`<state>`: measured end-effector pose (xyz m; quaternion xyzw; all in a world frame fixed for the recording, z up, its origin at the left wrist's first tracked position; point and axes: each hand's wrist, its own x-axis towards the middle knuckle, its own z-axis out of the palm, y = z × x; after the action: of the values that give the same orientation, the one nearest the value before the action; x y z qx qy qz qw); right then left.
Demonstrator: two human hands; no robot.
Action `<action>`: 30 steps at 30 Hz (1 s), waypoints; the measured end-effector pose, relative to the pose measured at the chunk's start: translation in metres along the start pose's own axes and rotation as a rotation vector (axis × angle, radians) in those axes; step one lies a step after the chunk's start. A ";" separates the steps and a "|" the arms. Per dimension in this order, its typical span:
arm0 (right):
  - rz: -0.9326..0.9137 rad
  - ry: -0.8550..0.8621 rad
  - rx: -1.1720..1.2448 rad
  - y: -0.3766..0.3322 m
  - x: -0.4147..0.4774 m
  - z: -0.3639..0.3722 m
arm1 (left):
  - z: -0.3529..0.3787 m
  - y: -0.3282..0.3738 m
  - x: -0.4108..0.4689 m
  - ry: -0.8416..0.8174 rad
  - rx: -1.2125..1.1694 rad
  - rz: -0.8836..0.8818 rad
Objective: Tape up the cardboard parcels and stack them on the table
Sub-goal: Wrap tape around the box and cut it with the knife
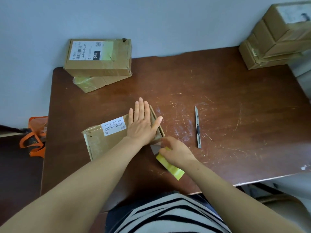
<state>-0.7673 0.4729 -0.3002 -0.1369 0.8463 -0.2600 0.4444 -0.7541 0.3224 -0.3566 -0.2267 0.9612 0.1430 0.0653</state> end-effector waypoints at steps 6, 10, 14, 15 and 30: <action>0.003 0.011 0.081 0.000 0.000 -0.001 | 0.008 0.005 -0.013 -0.036 0.013 0.014; -0.001 0.023 0.097 0.002 -0.005 -0.003 | 0.010 0.005 -0.020 0.028 0.086 0.043; -0.002 0.027 0.105 0.003 -0.009 -0.002 | 0.013 0.003 -0.023 -0.049 0.056 0.084; -0.012 0.025 0.102 0.003 -0.011 -0.002 | 0.014 0.000 -0.022 -0.021 0.069 0.088; -0.063 -0.064 0.240 0.010 -0.017 -0.013 | -0.042 0.013 -0.084 -0.251 -0.524 -0.497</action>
<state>-0.7685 0.4927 -0.2882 -0.1177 0.7898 -0.3686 0.4759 -0.6874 0.3559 -0.2977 -0.4426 0.7923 0.3902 0.1550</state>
